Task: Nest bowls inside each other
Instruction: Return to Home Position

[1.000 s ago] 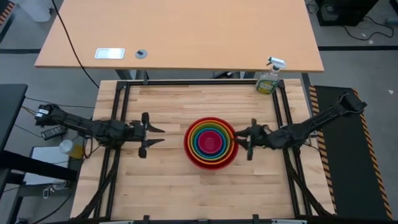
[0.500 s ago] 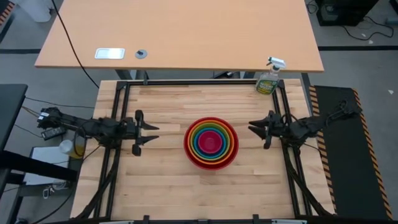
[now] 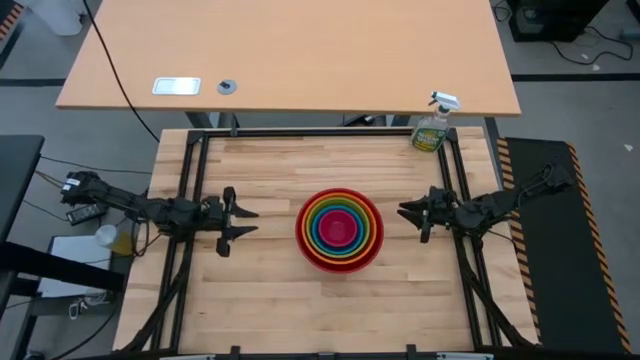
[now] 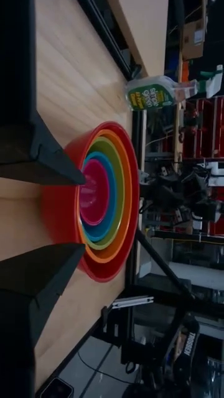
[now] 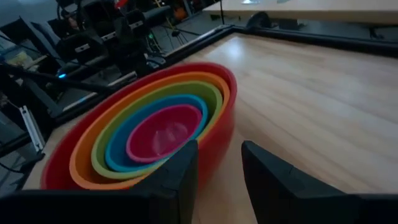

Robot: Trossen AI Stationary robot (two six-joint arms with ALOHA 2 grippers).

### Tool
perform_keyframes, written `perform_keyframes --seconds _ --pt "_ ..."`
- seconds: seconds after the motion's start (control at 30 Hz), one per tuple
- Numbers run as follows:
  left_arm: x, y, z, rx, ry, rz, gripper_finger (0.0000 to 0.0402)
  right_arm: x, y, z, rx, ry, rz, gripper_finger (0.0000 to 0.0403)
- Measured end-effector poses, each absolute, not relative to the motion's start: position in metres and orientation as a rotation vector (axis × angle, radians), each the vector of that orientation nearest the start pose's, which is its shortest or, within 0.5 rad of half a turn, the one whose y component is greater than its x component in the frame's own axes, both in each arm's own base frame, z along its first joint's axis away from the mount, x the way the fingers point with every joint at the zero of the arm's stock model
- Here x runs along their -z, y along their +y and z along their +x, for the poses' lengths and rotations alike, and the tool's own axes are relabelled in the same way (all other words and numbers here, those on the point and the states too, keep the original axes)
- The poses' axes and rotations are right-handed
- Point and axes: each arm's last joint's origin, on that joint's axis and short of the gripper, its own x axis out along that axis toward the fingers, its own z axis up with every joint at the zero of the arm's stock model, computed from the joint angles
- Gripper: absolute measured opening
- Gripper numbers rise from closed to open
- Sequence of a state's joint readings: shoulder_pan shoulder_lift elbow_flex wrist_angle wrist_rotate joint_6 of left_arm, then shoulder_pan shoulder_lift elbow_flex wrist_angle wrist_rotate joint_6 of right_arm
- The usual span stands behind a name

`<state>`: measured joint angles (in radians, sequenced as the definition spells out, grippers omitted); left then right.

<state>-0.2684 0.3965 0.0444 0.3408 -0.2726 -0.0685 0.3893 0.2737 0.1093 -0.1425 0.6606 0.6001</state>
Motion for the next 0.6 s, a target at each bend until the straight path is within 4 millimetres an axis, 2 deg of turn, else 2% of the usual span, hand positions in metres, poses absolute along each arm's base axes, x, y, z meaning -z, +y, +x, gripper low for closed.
perform_keyframes --seconds 0.2,0.37,0.6 --pt "-0.175 -0.026 0.120 -0.001 0.009 -0.043 0.0162 -0.153 0.024 0.103 0.325 0.194 0.444 0.0132" --pt "-0.175 -0.031 0.119 0.005 0.010 0.000 0.0152 -0.154 0.023 0.104 0.339 0.164 0.436 0.0132" --pt "-0.176 -0.038 0.117 0.067 0.007 0.023 0.0141 -0.154 0.018 0.102 0.530 0.093 0.391 0.0132"
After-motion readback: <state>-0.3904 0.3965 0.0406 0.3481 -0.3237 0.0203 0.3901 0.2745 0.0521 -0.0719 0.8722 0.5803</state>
